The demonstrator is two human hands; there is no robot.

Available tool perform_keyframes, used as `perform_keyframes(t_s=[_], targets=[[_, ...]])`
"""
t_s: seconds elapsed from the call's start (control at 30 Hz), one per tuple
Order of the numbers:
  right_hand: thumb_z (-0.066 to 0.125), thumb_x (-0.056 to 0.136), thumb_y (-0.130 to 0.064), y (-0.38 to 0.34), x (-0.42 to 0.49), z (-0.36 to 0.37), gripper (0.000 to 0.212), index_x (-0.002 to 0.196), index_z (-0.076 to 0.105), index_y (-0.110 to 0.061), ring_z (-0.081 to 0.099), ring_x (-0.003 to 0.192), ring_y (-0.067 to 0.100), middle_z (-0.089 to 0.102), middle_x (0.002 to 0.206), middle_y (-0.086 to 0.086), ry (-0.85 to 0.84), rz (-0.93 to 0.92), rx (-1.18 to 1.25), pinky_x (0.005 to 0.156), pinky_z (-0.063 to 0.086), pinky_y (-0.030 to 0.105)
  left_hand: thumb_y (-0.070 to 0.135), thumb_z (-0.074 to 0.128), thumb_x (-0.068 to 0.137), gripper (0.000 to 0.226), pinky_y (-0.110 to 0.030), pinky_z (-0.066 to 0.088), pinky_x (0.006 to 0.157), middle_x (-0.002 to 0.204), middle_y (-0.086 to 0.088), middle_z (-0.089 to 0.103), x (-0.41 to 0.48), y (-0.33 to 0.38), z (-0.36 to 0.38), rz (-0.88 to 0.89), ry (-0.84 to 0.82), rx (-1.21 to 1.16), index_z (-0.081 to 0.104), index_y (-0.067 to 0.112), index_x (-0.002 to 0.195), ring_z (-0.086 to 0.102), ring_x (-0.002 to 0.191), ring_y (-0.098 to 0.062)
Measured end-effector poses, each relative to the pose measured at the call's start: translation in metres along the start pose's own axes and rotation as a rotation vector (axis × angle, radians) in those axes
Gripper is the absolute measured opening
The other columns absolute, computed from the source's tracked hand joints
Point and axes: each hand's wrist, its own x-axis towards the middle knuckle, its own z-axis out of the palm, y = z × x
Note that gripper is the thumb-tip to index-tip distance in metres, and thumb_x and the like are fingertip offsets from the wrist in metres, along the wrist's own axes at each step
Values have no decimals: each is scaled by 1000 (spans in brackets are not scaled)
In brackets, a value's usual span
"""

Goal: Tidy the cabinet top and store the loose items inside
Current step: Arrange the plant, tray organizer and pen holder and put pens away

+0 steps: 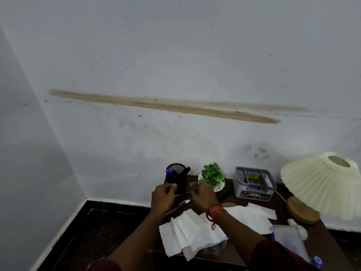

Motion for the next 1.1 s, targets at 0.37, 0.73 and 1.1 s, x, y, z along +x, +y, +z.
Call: perform_keyframes(t_s=[0.37,0.73,1.1], targets=[[46,87,-15,29,-4,19,30,112,61,-12,60,109,30,63,117,9,-114,-196,-436,89,50,37,11,49,95,31,-17,42,87,117,-5,70,17,-32,29,163,-122,322,67,12,120,64,107,-21],[46,86,-8,46,1,33,36,119,61,-10,52,114,32,56,122,13,-78,-361,-630,92,49,42,22,57,91,23,-23,49,76,104,-1,72,27,-42,36,243,-164,537,70,17,108,66,93,-19],[54,88,-12,42,2,41,29,116,60,-3,47,119,33,52,123,16,-34,-301,-638,95,45,44,30,62,85,38,-31,54,78,114,-3,62,28,-38,30,337,-245,946,60,19,120,64,96,-23]])
